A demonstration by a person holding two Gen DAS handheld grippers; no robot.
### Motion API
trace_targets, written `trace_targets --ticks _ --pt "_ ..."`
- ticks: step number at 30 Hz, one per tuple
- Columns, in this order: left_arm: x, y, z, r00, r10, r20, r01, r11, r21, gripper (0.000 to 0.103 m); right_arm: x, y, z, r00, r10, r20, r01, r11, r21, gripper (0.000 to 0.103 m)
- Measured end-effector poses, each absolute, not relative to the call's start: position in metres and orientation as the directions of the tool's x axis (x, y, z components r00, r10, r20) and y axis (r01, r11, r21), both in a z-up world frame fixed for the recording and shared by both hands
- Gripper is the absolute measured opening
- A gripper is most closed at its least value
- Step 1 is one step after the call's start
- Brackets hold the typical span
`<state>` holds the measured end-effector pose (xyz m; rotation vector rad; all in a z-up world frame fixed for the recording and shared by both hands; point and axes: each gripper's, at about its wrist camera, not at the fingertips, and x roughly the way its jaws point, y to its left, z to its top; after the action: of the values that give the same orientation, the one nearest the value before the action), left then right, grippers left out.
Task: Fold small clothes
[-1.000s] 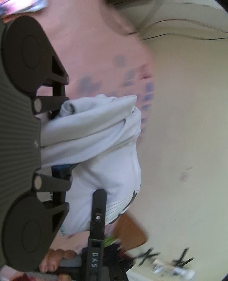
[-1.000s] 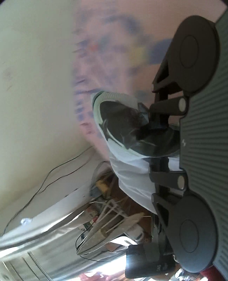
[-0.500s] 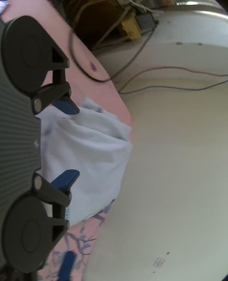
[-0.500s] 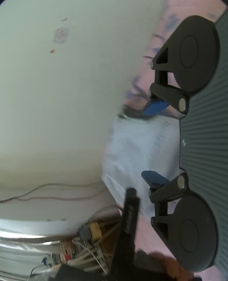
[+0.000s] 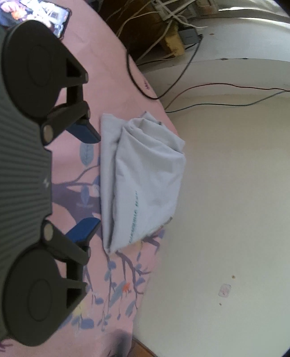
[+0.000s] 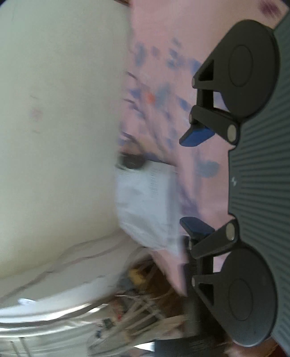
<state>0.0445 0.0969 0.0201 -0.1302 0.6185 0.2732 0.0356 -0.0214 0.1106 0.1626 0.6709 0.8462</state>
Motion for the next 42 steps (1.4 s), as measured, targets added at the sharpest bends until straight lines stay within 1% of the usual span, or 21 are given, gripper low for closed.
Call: trace_targets --ticks 4,6,7,9,10,11,12,13,15,16,19,21,24,25,26,30,32,34,37,40,42 --pt "0.043 0.089 0.034 0.786 0.234 -0.572 -0.288 0.958 -0.005 0.078 0.071 -0.054 0.205 0.584 0.701 -0.409 -0.604 0.712 0.358 0.072" --pt "0.043 0.086 0.039 0.786 0.248 -0.566 -0.291 0.957 0.014 0.08 0.082 -0.067 0.264 0.657 0.657 -0.369 -0.602 0.752 0.269 0.072" --pt "0.044 0.085 0.04 0.787 0.251 -0.564 -0.292 0.956 0.018 0.08 0.084 -0.072 0.296 0.704 0.623 -0.341 -0.596 0.78 0.194 0.072" --pt "0.046 0.084 0.04 0.784 0.254 -0.567 -0.298 0.954 0.016 0.081 0.079 -0.08 0.353 0.793 0.554 -0.252 -0.562 0.826 0.047 0.077" --pt "0.047 0.084 0.039 0.78 0.254 -0.572 -0.302 0.953 0.012 0.081 0.075 -0.086 0.375 0.827 0.529 -0.192 -0.54 0.841 -0.01 0.085" --pt "0.049 0.083 0.038 0.777 0.252 -0.578 -0.305 0.952 0.006 0.081 0.069 -0.091 0.391 0.851 0.507 -0.136 -0.517 0.854 -0.053 0.089" --pt "0.05 0.082 0.036 0.773 0.249 -0.584 -0.307 0.952 -0.001 0.081 0.064 -0.095 0.4 0.867 0.49 -0.092 -0.497 0.864 -0.081 0.089" --pt "0.05 0.081 0.034 0.77 0.245 -0.589 -0.308 0.951 -0.006 0.081 0.06 -0.099 0.402 0.874 0.48 -0.072 -0.485 0.871 -0.083 0.089" --pt "0.052 0.079 0.029 0.762 0.24 -0.601 -0.308 0.951 -0.011 0.083 0.056 -0.103 0.382 0.851 0.515 -0.107 -0.519 0.855 -0.01 0.089" --pt "0.053 0.078 0.027 0.759 0.24 -0.606 -0.308 0.951 -0.009 0.083 0.054 -0.102 0.361 0.814 0.558 -0.16 -0.558 0.829 0.052 0.089" --pt "0.053 0.077 0.018 0.757 0.249 -0.604 -0.314 0.95 -0.002 0.085 0.034 -0.085 0.269 0.68 0.669 -0.3 -0.646 0.74 0.186 0.089" --pt "0.054 0.078 0.011 0.76 0.258 -0.596 -0.32 0.947 0.002 0.085 0.014 -0.06 0.198 0.613 0.694 -0.378 -0.678 0.707 0.199 0.089" --pt "0.055 0.08 0.0 0.77 0.256 -0.584 -0.311 0.95 0.007 0.084 -0.006 -0.016 0.105 0.519 0.686 -0.51 -0.7 0.684 0.208 0.086" --pt "0.055 0.08 -0.003 0.777 0.252 -0.577 -0.301 0.953 0.01 0.084 -0.007 -0.004 0.083 0.48 0.682 -0.551 -0.702 0.676 0.225 0.08" --pt "0.056 0.079 -0.006 0.781 0.258 -0.569 -0.298 0.954 0.024 0.084 -0.004 0.006 0.066 0.45 0.676 -0.584 -0.7 0.673 0.239 0.077" --pt "0.061 0.075 -0.017 0.785 0.266 -0.56 -0.28 0.958 0.063 0.084 0.011 0.018 0.037 0.482 0.616 -0.623 -0.637 0.735 0.235 0.079" --pt "0.065 0.078 -0.019 0.775 0.243 -0.584 -0.269 0.962 0.043 0.083 0.018 0.013 0.037 0.494 0.607 -0.623 -0.634 0.742 0.22 0.08" --pt "0.067 0.082 -0.02 0.768 0.244 -0.593 -0.284 0.959 0.027 0.083 0.022 0.023 0.036 0.517 0.572 -0.637 -0.642 0.751 0.154 0.08" --pt "0.073 0.091 -0.024 0.727 0.232 -0.646 -0.312 0.95 -0.01 0.083 0.03 0.033 0.036 0.518 0.551 -0.655 -0.653 0.748 0.113 0.082" --pt "0.072 0.096 -0.025 0.723 0.234 -0.65 -0.331 0.943 -0.028 0.088 0.043 0.049 0.033 0.55 0.521 -0.653 -0.663 0.748 0.039 0.101" --pt "0.072 0.093 -0.025 0.717 0.233 -0.657 -0.322 0.947 -0.016 0.094 0.058 0.054 0.03 0.514 0.53 -0.675 -0.659 0.748 0.086 0.103"
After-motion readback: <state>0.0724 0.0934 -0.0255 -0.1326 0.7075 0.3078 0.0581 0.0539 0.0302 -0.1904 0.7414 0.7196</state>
